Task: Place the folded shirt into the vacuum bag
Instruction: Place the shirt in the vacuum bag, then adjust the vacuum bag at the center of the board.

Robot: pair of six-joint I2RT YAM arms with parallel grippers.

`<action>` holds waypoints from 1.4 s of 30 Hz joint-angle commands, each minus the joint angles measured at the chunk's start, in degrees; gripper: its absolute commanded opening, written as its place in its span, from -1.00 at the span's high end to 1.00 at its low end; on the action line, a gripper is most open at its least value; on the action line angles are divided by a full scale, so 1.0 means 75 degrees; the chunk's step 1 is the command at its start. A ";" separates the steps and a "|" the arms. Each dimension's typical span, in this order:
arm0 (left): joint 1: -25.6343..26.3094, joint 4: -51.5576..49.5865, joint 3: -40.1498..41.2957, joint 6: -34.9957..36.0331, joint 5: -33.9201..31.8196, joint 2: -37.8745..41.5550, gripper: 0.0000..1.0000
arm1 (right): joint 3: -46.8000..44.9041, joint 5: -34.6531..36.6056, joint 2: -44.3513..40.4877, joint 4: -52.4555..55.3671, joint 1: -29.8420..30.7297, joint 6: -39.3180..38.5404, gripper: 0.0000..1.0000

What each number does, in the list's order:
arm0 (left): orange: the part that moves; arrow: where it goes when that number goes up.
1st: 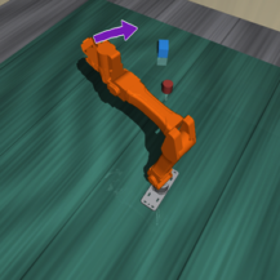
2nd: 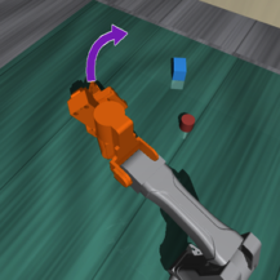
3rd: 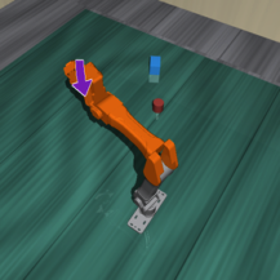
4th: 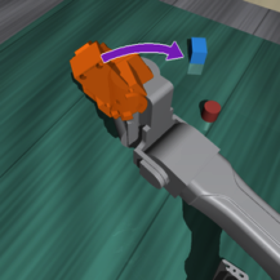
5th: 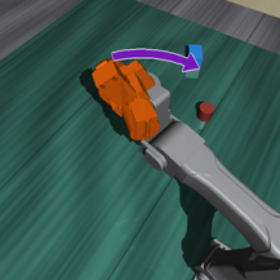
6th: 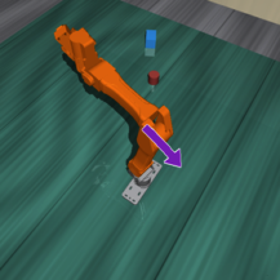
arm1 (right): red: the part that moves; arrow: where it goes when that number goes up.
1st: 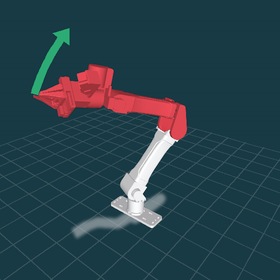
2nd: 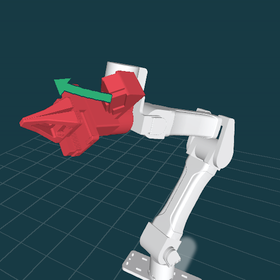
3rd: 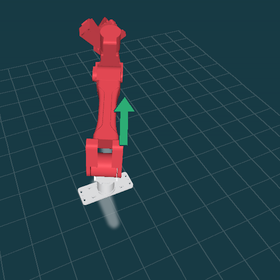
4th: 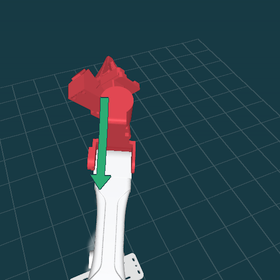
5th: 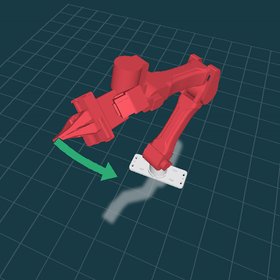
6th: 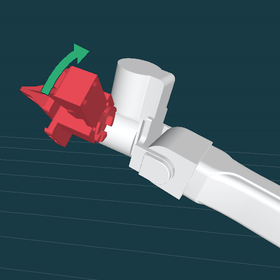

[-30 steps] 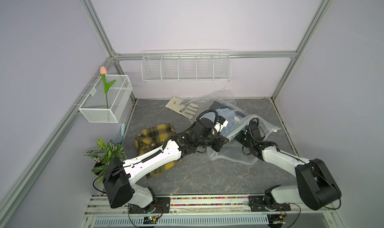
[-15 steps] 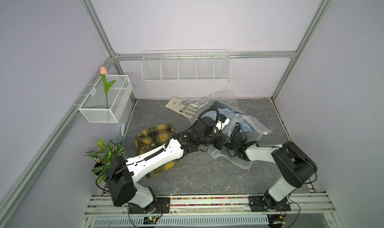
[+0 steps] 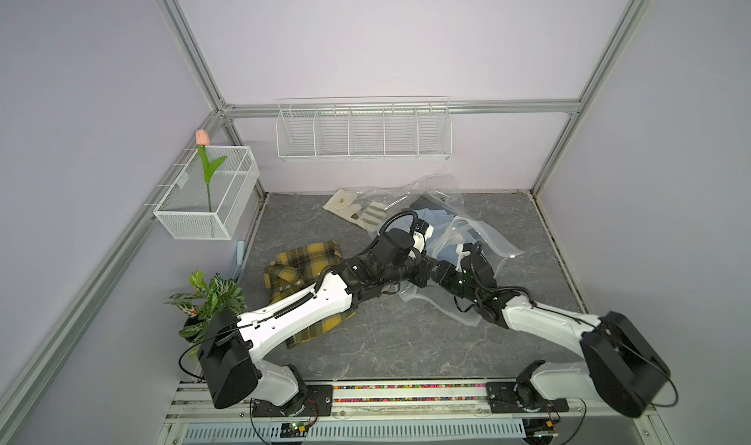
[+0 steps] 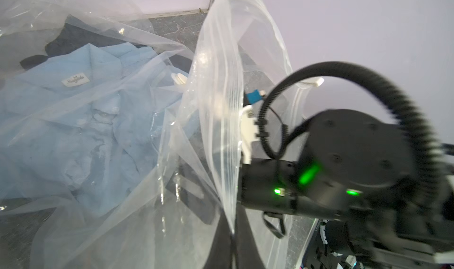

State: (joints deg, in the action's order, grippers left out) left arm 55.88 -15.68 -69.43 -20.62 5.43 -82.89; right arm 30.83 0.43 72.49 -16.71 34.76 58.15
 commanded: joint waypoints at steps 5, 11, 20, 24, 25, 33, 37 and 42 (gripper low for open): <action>-0.0057 -0.0091 -0.0726 0.0279 0.0183 -0.1224 1.00 | -0.0003 0.0407 -0.2729 0.4157 0.0004 -0.1145 -0.11; 0.0110 0.0082 -0.0570 0.0353 0.1008 -0.1671 1.00 | 0.1629 -0.0235 -0.3389 0.6872 -0.0691 -0.2377 -0.17; 0.0736 0.0001 0.0596 0.0272 0.1644 -0.1744 0.98 | 0.4178 -0.1869 -0.2031 0.8016 -0.2446 -0.3901 -0.33; 0.0800 -0.0308 0.1411 0.0181 0.1766 -0.1579 0.79 | 0.5130 -0.0916 -0.0836 0.8345 -0.2703 -0.4728 -0.47; 0.0794 -0.0479 0.1594 0.0224 0.1683 -0.1464 0.69 | 0.5270 -0.0691 -0.0487 0.8308 -0.2719 -0.4864 -0.48; -0.0202 -0.1078 0.2316 0.0049 0.2052 0.0393 0.04 | 0.5592 -0.0406 0.1999 0.7260 -0.2854 -0.5025 -0.54; -0.0870 -0.1060 0.2116 -0.0238 0.1614 0.1268 -0.18 | 0.6069 -0.0794 0.2902 0.6843 -0.2684 -0.4824 -0.55; -0.2056 -0.0843 0.1639 -0.0485 0.0948 0.0443 -0.19 | 0.7023 -0.0713 0.3981 0.6766 -0.2276 -0.4763 -0.55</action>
State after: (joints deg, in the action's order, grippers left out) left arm 44.05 -22.68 -55.27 -22.31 17.06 -74.89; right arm 80.07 -4.29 100.05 36.53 16.27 22.48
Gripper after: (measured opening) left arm 0.594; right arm 0.776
